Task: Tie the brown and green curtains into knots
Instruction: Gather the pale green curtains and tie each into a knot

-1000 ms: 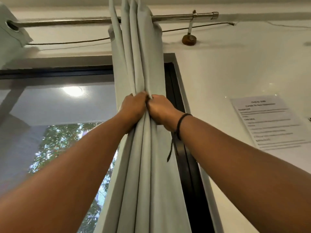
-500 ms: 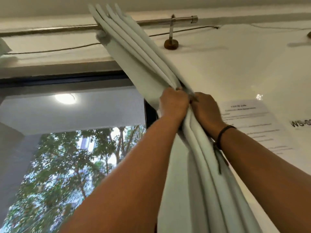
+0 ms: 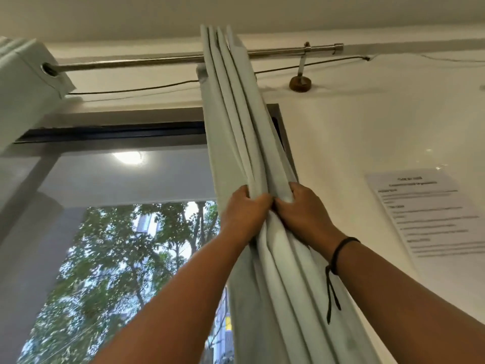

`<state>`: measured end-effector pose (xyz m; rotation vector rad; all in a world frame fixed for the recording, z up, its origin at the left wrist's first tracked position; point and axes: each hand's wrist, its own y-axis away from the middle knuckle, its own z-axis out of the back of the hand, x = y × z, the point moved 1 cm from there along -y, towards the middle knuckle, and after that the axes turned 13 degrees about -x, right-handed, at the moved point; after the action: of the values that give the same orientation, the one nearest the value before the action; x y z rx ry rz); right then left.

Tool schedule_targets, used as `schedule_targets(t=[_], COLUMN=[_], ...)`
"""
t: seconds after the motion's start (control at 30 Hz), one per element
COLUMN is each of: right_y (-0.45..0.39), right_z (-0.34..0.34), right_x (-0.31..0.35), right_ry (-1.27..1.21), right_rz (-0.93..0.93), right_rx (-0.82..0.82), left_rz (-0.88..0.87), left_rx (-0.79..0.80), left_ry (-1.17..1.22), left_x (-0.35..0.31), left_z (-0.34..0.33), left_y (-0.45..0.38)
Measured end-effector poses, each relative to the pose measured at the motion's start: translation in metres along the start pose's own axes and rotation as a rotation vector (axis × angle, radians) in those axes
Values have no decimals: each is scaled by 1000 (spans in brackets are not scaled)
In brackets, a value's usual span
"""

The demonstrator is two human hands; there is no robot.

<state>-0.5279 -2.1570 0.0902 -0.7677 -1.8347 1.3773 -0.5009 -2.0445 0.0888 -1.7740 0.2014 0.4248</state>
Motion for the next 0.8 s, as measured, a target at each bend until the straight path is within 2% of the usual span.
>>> schedule_targets(t=[0.13,0.27,0.37,0.47,0.53,0.63,0.73,0.8], right_y=[49,114,168,232,283,364,435,466], right_z=[-29,-56,-64,-66,-65,-57,-47,-39], right_x=[20,25,26,25,27,29,23,20], right_ry=[-45,70,168,231,285,226,304,319], right_rz=[-50,-120,-196,-247,-273,-460,-566,-606], right_rx=[184,393,422,389,386,356,419,412], left_rz=[237,435,481,402,378,401,547,718], left_rx=[72,130,118,98,129,243,351,365], left_ry=[206,282,264,201,102,-65,15,128], left_x=[36,86,112,130,146,178,210,225], left_z=[49,78,97,112,121,136,154,164], left_y=[13,50,93,136,166,222,285,313])
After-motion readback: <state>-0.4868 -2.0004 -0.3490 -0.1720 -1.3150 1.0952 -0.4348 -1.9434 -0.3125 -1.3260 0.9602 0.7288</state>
